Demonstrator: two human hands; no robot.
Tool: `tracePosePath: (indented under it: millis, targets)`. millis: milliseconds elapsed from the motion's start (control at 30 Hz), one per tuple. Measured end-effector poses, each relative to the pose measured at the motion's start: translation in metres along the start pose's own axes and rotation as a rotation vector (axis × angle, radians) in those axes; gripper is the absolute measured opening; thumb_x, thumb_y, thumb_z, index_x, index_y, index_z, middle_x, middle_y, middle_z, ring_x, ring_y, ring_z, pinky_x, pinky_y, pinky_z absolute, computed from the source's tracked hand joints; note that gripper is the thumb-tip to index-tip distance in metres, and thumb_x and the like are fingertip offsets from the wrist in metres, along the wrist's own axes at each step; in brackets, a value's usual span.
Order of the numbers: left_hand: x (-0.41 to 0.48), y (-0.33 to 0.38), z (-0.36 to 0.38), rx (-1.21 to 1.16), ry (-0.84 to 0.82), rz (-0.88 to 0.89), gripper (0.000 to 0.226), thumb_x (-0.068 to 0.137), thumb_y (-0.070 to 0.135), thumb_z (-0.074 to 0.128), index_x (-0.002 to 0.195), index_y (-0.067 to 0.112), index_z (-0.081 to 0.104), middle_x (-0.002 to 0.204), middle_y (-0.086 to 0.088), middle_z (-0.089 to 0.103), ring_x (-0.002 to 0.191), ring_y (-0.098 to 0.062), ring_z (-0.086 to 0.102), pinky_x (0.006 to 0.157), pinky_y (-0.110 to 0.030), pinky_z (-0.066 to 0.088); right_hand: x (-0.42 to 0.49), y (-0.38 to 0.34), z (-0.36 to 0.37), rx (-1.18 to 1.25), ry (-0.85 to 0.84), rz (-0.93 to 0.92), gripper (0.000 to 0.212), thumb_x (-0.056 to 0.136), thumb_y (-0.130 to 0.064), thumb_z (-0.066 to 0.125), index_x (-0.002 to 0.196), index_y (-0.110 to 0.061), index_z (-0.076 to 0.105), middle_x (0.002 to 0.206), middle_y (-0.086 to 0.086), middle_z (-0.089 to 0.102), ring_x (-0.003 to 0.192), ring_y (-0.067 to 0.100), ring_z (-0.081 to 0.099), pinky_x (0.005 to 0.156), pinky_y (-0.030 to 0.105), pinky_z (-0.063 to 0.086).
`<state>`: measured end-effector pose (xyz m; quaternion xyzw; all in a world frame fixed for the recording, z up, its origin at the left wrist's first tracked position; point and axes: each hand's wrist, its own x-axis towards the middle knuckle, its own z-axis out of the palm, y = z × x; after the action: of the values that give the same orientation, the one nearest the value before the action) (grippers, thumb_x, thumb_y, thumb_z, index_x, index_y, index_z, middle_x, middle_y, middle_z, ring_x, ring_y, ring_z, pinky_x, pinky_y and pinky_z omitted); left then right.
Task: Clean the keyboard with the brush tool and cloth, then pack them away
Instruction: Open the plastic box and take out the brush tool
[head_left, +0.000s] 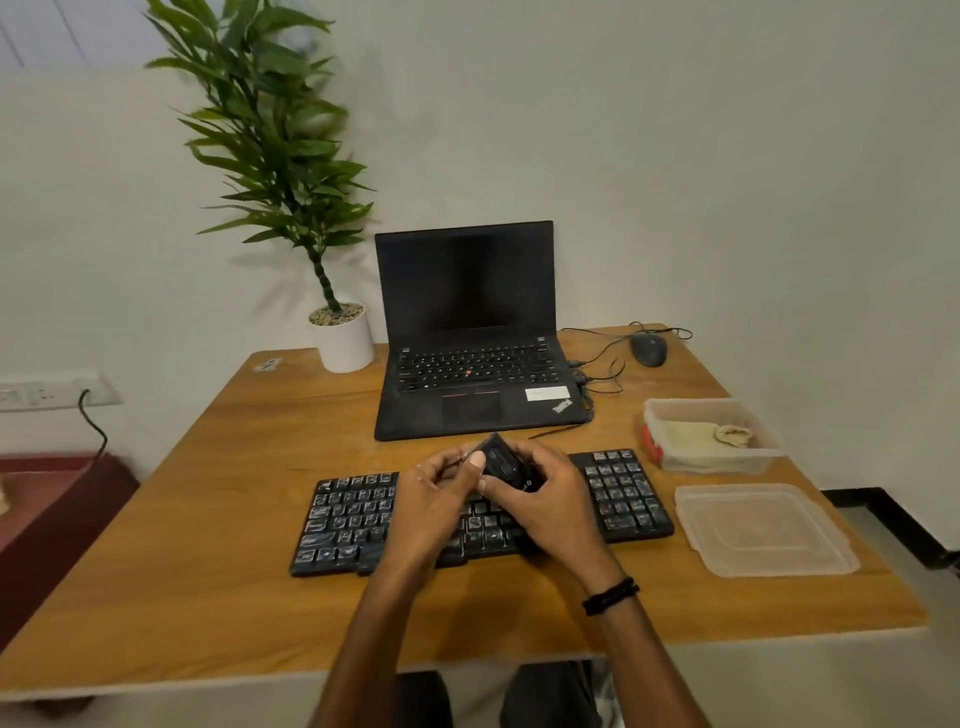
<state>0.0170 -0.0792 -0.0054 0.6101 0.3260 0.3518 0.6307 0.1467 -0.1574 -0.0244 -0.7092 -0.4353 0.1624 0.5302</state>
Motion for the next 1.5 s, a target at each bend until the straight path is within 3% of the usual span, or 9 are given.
tracePosePath:
  millis: [100, 200, 467, 700, 967, 1100, 1200, 1333, 1500]
  targets:
    - [-0.002, -0.006, -0.023, -0.036, 0.031, -0.048, 0.018, 0.099, 0.014, 0.065, 0.114, 0.009, 0.074, 0.099, -0.007, 0.079, 0.091, -0.019, 0.074, 0.076, -0.026, 0.058, -0.011, -0.01, 0.019, 0.373, -0.148, 0.074, 0.034, 0.082, -0.028, 0.079, 0.11, -0.04, 0.065, 0.11, -0.012, 0.069, 0.103, 0.003, 0.065, 0.08, 0.019, 0.054]
    - [-0.001, -0.011, -0.038, -0.066, 0.071, -0.069, 0.017, 0.098, 0.015, 0.065, 0.11, 0.011, 0.077, 0.102, -0.01, 0.078, 0.094, -0.023, 0.067, 0.088, -0.035, 0.055, -0.018, -0.013, 0.03, 0.672, -0.238, 0.177, 0.037, 0.09, -0.018, 0.071, 0.125, -0.026, 0.063, 0.119, -0.002, 0.07, 0.11, 0.013, 0.067, 0.088, 0.032, 0.056]
    - [-0.003, -0.01, -0.048, -0.171, 0.064, -0.061, 0.021, 0.096, 0.016, 0.065, 0.111, 0.006, 0.075, 0.107, -0.016, 0.077, 0.103, -0.031, 0.065, 0.101, -0.046, 0.05, -0.021, -0.025, 0.046, 0.727, -0.149, 0.289, 0.034, 0.088, -0.014, 0.072, 0.121, -0.013, 0.066, 0.111, 0.006, 0.074, 0.107, 0.023, 0.069, 0.098, 0.048, 0.053]
    - [-0.006, -0.016, -0.051, -0.21, 0.054, -0.057, 0.025, 0.093, 0.018, 0.069, 0.112, 0.003, 0.074, 0.1, -0.015, 0.074, 0.092, -0.028, 0.061, 0.09, -0.039, 0.053, -0.025, -0.03, 0.05, 0.853, -0.121, 0.358, 0.034, 0.082, -0.015, 0.076, 0.114, -0.004, 0.069, 0.107, 0.015, 0.074, 0.102, 0.03, 0.07, 0.094, 0.045, 0.055]
    - [-0.011, -0.022, -0.045, -0.207, 0.046, -0.064, 0.029, 0.091, 0.013, 0.069, 0.119, 0.007, 0.07, 0.105, -0.009, 0.078, 0.098, -0.018, 0.073, 0.081, -0.025, 0.057, -0.021, -0.033, 0.05, 0.865, -0.058, 0.429, 0.038, 0.077, -0.025, 0.081, 0.106, -0.003, 0.069, 0.088, 0.008, 0.074, 0.072, 0.015, 0.068, 0.062, 0.03, 0.055]
    - [-0.008, -0.022, -0.042, -0.249, 0.118, -0.064, 0.025, 0.093, 0.011, 0.069, 0.117, 0.008, 0.071, 0.109, -0.012, 0.077, 0.109, -0.028, 0.07, 0.098, -0.041, 0.054, -0.017, -0.03, 0.053, 1.01, -0.059, 0.492, 0.041, 0.078, -0.016, 0.08, 0.113, -0.001, 0.065, 0.103, 0.014, 0.074, 0.091, 0.022, 0.071, 0.077, 0.035, 0.059]
    - [-0.008, -0.02, -0.032, -0.373, 0.211, -0.073, 0.019, 0.093, 0.005, 0.066, 0.111, 0.007, 0.072, 0.1, -0.006, 0.078, 0.099, -0.02, 0.071, 0.095, -0.038, 0.052, -0.015, -0.028, 0.055, 1.347, -0.045, 0.573, 0.036, 0.082, -0.004, 0.075, 0.115, 0.003, 0.064, 0.118, 0.022, 0.068, 0.11, 0.029, 0.067, 0.084, 0.034, 0.06]
    - [-0.01, -0.024, -0.02, -0.374, 0.253, -0.014, 0.023, 0.087, 0.01, 0.074, 0.11, 0.007, 0.071, 0.1, -0.009, 0.077, 0.098, -0.024, 0.072, 0.089, -0.035, 0.057, -0.012, -0.031, 0.061, 1.503, -0.031, 0.611, 0.019, 0.076, -0.004, 0.074, 0.094, 0.001, 0.071, 0.104, 0.02, 0.07, 0.09, 0.021, 0.067, 0.077, 0.027, 0.059]
    - [-0.01, -0.017, -0.028, -0.197, 0.264, 0.127, 0.029, 0.09, 0.009, 0.074, 0.118, 0.013, 0.066, 0.105, -0.005, 0.076, 0.099, -0.015, 0.073, 0.082, -0.022, 0.057, 0.002, -0.041, 0.074, 1.471, -0.011, 0.6, 0.022, 0.082, -0.01, 0.073, 0.102, -0.004, 0.07, 0.102, 0.017, 0.072, 0.088, 0.021, 0.069, 0.081, 0.029, 0.057]
